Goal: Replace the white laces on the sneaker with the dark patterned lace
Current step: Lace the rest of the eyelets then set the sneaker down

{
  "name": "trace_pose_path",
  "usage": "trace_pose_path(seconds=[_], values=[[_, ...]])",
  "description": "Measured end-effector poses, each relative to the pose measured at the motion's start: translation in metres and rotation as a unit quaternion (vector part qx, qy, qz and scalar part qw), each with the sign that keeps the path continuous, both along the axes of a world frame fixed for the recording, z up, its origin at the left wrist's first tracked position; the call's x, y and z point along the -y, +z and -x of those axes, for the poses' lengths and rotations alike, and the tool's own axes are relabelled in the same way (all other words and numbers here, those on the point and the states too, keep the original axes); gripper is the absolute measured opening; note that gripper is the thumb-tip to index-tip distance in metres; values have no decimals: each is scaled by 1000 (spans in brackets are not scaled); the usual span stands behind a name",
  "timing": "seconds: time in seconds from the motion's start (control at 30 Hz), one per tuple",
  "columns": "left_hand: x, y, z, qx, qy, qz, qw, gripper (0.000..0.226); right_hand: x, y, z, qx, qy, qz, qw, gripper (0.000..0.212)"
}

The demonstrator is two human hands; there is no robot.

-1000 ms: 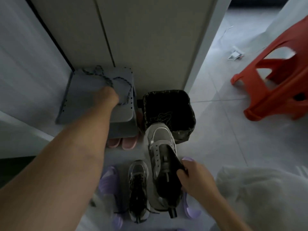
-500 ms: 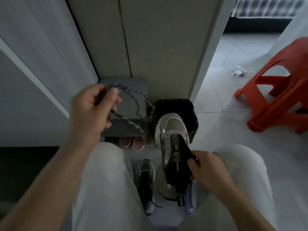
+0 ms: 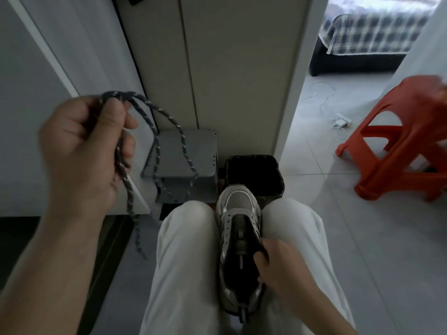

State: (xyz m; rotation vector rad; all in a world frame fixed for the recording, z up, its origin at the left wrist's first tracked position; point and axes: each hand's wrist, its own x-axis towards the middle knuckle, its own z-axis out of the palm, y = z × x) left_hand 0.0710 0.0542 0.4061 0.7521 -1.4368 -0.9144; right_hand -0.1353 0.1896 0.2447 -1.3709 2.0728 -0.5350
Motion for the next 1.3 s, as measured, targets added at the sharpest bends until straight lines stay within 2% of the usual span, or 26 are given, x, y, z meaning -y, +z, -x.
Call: trace_pose_path(seconds=[0.2, 0.43, 0.57, 0.63, 0.7, 0.77, 0.83, 0.93, 1.03, 1.1, 1.2, 1.3], values=[[-17, -10, 28, 54, -85, 34, 994, 9, -2, 0, -2, -21, 25, 19, 999, 16], [-14, -29, 50, 94, -120, -16, 988, 9, -1, -1, -17, -85, 23, 41, 995, 17], [-13, -40, 56, 117, -121, -58, 984, 7, 6, -1, -11, -65, 31, 20, 997, 17], [-13, -46, 56, 109, -124, -93, 982, 7, 6, 3, -5, -88, 44, -2, 995, 23], [-14, -49, 56, 83, -139, -134, 978, 7, 8, 18, -1, -138, 34, 48, 989, 36], [-16, -52, 60, 57, -163, -176, 969, 8, 14, 41, -6, -83, 15, 189, 978, 40], [-20, -55, 66, 51, -181, -202, 961, 10, 26, 58, -16, 12, 51, 270, 961, 35], [-21, -55, 67, 44, -185, -218, 957, 11, 39, 61, -33, 115, 91, 265, 953, 32], [-7, -53, 44, 54, -104, -195, 974, 16, 45, 61, -16, 208, 10, 292, 933, 20], [7, -53, 20, 56, -18, -188, 980, 19, 42, 64, 11, 289, -53, 312, 904, 11], [23, -54, -11, -55, 74, -226, 970, 24, 39, 65, 49, 365, -93, 334, 864, 9], [28, -60, -20, -199, 87, -298, 930, 26, 41, 65, 65, 336, -124, 329, 874, 27]])
